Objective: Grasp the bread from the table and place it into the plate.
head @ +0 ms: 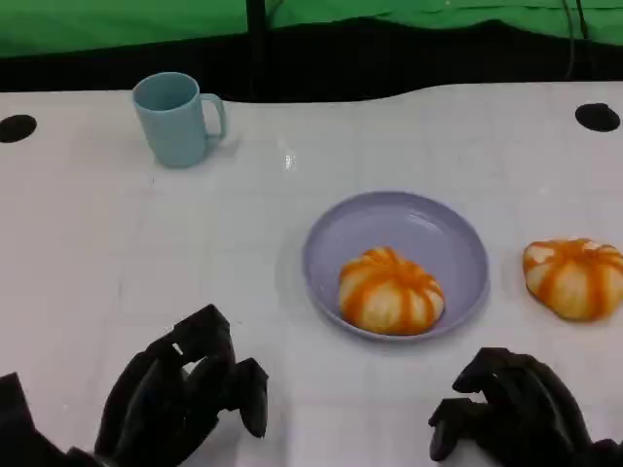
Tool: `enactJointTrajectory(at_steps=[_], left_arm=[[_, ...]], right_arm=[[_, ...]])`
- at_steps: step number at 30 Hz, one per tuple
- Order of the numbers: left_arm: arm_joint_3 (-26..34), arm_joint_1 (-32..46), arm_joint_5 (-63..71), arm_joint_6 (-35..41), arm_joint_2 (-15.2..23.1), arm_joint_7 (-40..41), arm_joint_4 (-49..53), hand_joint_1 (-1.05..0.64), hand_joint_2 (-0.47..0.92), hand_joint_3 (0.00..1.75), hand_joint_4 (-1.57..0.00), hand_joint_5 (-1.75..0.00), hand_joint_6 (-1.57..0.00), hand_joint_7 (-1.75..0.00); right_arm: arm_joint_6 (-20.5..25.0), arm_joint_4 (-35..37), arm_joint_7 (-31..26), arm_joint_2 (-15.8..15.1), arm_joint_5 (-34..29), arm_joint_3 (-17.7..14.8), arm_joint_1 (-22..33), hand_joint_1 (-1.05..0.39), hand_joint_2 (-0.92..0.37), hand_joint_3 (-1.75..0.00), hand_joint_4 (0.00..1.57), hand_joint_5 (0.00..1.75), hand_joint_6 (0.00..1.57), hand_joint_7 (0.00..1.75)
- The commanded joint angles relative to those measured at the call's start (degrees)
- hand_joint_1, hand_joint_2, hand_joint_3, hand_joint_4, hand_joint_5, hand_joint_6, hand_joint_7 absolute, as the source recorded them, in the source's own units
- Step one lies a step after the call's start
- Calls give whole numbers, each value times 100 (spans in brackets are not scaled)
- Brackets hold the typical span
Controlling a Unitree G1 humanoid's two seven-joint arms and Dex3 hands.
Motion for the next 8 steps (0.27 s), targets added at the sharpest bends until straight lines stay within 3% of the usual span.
enactJointTrajectory(at_steps=[1,8], left_arm=[[106,-60,60,-1,10,-82,65,-74,92,24,-92,-175,-69,-175],[129,-65,80,6,-7,-97,69,-74,92,24,-92,-175,-69,-175]], right_arm=[[-56,45,47,-76,38,-62,-67,-104,-74,-1,157,75,157,38],[-59,50,50,-76,38,-63,-70,-104,-74,-1,157,75,157,39]])
